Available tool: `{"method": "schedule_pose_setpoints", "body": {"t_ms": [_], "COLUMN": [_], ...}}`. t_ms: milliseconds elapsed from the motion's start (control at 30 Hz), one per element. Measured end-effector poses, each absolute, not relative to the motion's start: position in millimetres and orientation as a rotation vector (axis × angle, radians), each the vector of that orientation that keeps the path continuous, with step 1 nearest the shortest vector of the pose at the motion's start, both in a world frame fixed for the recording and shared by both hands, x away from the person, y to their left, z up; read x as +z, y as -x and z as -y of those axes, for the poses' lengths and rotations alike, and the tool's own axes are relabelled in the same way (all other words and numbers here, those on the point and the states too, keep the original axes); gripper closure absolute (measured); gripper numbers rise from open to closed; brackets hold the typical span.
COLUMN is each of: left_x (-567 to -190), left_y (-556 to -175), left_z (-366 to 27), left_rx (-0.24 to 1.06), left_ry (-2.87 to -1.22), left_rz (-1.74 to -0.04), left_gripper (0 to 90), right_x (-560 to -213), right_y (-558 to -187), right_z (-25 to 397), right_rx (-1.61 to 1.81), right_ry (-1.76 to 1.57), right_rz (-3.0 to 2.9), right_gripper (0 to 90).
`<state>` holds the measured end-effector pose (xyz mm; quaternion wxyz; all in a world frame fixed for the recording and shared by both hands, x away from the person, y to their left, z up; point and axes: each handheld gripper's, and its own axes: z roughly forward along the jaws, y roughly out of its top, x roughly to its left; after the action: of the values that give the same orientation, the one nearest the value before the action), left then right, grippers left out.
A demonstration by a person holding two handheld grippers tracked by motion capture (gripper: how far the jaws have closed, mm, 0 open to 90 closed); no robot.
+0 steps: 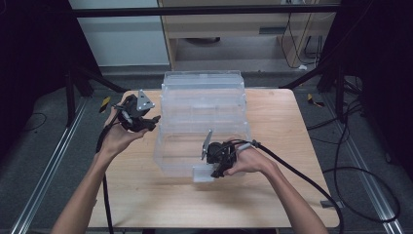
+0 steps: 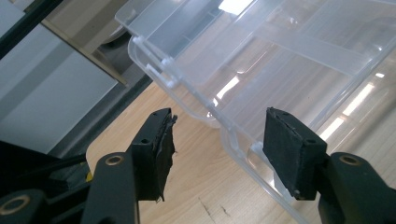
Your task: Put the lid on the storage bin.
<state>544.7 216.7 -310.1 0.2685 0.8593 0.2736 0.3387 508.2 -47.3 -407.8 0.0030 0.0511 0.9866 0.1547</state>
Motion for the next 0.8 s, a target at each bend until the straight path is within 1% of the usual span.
{"method": "schedule_pose_setpoints", "body": {"t_ms": [500, 800], "left_x": [-289, -286], "left_y": [-562, -572], "left_z": [-200, -189], "left_rx": [0.940, 0.918], "left_ry": [-2.385, -2.479], "left_rz": [-0.608, -0.504], "left_gripper": [41.7, 40.6], "right_x": [-408, -407], "right_y": [-507, -507], "right_z": [47, 47], "right_rx": [0.483, 0.480], "right_ry": [-0.162, -0.160], "right_rz": [-3.090, -3.088], "right_gripper": [61.3, 61.3]}}
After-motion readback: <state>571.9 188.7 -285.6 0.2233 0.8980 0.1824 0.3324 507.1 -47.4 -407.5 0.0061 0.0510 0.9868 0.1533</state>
